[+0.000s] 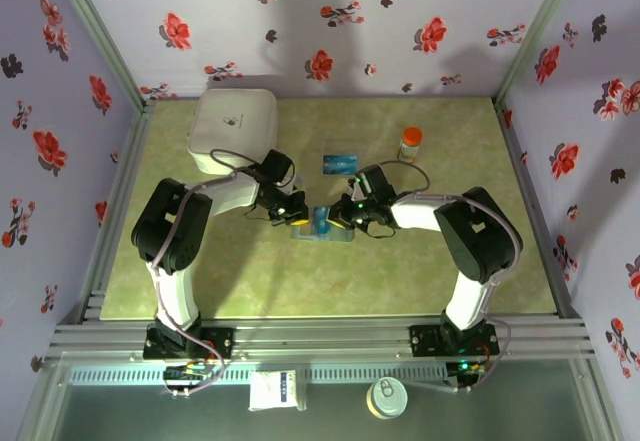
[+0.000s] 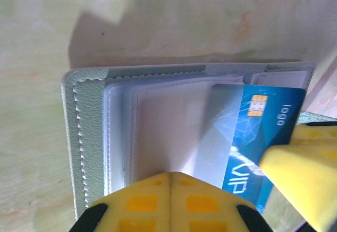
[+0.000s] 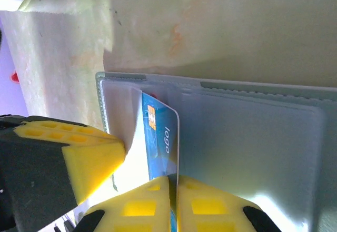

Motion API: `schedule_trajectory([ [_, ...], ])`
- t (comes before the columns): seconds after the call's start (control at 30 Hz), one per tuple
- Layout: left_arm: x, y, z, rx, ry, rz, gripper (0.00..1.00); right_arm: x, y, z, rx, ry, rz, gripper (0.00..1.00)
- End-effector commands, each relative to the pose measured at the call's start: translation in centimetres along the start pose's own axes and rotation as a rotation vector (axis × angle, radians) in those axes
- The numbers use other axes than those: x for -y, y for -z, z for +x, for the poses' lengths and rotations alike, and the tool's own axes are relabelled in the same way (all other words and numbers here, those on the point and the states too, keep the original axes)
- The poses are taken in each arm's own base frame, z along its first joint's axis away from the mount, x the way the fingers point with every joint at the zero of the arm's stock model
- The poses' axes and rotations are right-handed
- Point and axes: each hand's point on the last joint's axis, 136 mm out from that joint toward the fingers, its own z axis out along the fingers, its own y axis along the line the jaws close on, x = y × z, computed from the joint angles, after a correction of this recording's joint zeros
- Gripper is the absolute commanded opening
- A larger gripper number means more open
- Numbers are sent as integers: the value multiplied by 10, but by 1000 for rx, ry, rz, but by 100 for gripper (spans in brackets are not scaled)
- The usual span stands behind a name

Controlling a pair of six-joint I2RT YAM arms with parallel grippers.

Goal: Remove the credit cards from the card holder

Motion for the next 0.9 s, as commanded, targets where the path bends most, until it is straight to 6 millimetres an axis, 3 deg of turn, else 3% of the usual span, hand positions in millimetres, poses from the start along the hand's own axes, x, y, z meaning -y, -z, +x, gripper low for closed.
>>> schedule_trajectory([
  [0.0,-10,-4,7,-23,4,-33,0,15,14,2,13,8,66,10],
  [0.37,5,8,-5,33,25,51,0,-5,45,-3,-14,214,108,4],
  [0.57,7,27,-14,88,25,77,2,-5,63,-1,-139,559,223,3],
  [0.7,2,37,-18,118,36,84,3,-5,77,-10,-182,805,283,2],
  [0.87,-7,45,-16,127,45,74,4,-19,85,-29,-240,1094,272,1],
])
